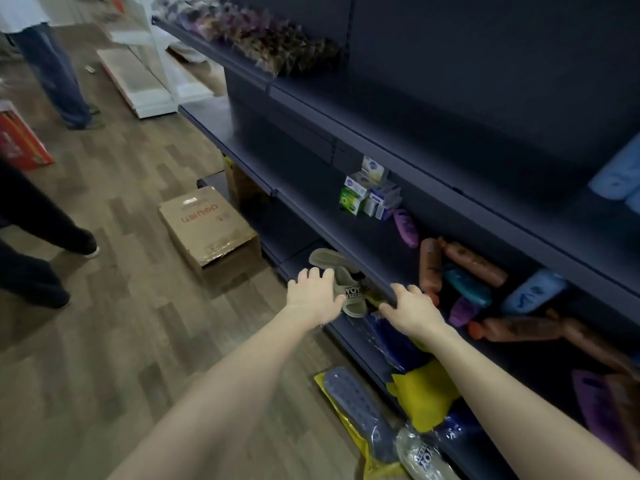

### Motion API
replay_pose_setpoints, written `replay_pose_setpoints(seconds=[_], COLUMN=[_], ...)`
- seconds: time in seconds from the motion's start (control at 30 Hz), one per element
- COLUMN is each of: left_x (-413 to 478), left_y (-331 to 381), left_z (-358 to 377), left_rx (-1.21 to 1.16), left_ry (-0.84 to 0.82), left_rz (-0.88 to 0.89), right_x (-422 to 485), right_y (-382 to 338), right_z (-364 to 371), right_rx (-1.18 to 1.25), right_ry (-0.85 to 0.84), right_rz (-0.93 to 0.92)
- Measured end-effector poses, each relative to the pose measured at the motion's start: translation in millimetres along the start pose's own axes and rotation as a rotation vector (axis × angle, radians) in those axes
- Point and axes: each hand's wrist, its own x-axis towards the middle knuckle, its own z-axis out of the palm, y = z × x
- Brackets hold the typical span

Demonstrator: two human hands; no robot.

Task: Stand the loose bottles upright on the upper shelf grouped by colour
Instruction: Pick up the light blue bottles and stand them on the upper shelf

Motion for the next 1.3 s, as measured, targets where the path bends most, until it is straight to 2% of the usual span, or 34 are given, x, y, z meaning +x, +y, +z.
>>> replay_pose_setpoints(seconds=[0.37, 0.7, 1.03, 1.3], left_x=[32.5, 53.1, 65.0, 79.5], left_y=[147.8, 254.1, 297.5, 311.5], left_z=[57.6, 115.3, 154.0, 183.0], left_rx=[0.033, 0.054, 0.038, 0.02], left_ry=[-0.069, -0.142, -0.195, -0.199], left_rz=[0.183, 0.265, 0.274, 0.252], right_x=[2.1, 10.9, 25.1, 43.8], right_y=[150.9, 248.7, 307.5, 334.9], right_z=[-12.3, -8.4, 5.7, 26.7], right_rx=[0.104, 0.225, 0.337, 0.329], right_ry=[-0.012, 0.019, 0.028, 0.007], right_rz=[0.212, 0.254, 0.234, 0.233])
